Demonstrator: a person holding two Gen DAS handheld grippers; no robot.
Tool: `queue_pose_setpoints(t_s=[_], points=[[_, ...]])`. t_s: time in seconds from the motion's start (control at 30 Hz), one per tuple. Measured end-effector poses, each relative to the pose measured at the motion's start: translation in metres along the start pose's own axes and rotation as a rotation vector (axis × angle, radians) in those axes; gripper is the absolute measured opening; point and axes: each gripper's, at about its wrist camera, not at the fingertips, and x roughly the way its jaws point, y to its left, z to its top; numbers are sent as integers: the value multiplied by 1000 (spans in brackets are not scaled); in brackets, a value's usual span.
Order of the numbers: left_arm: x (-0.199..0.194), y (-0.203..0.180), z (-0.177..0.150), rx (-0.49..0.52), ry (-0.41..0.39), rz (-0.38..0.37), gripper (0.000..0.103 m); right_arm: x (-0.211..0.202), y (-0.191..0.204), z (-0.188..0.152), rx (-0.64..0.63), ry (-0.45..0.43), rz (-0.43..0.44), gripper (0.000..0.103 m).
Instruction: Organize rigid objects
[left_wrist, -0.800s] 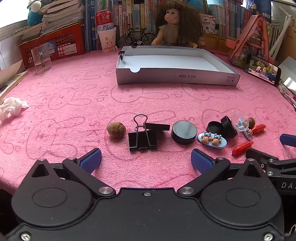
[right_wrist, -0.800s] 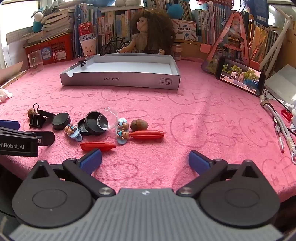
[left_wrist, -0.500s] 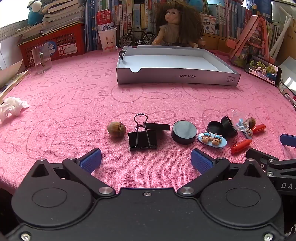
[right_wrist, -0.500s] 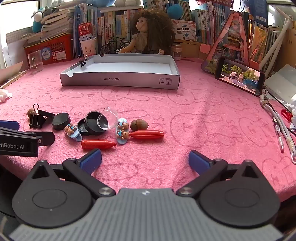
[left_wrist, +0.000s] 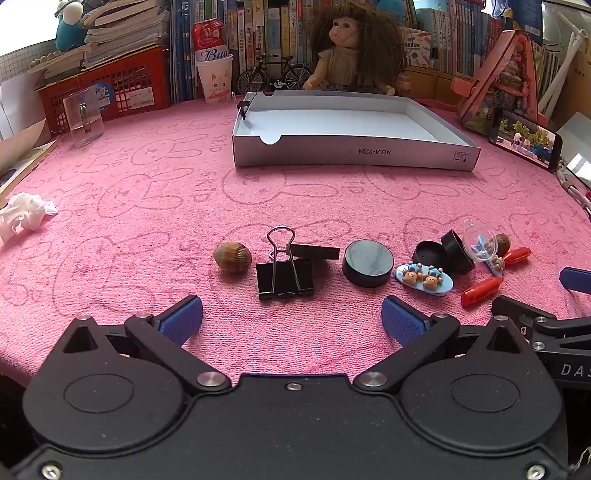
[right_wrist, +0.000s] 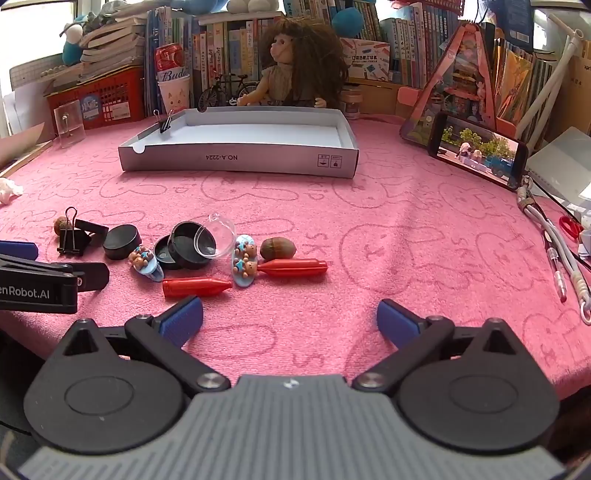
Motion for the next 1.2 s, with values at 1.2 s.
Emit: queue_pose_setpoints(t_s=[1.2], points=[[0, 0, 0, 0, -2, 0, 103, 1, 1, 1, 1, 9, 1, 103]])
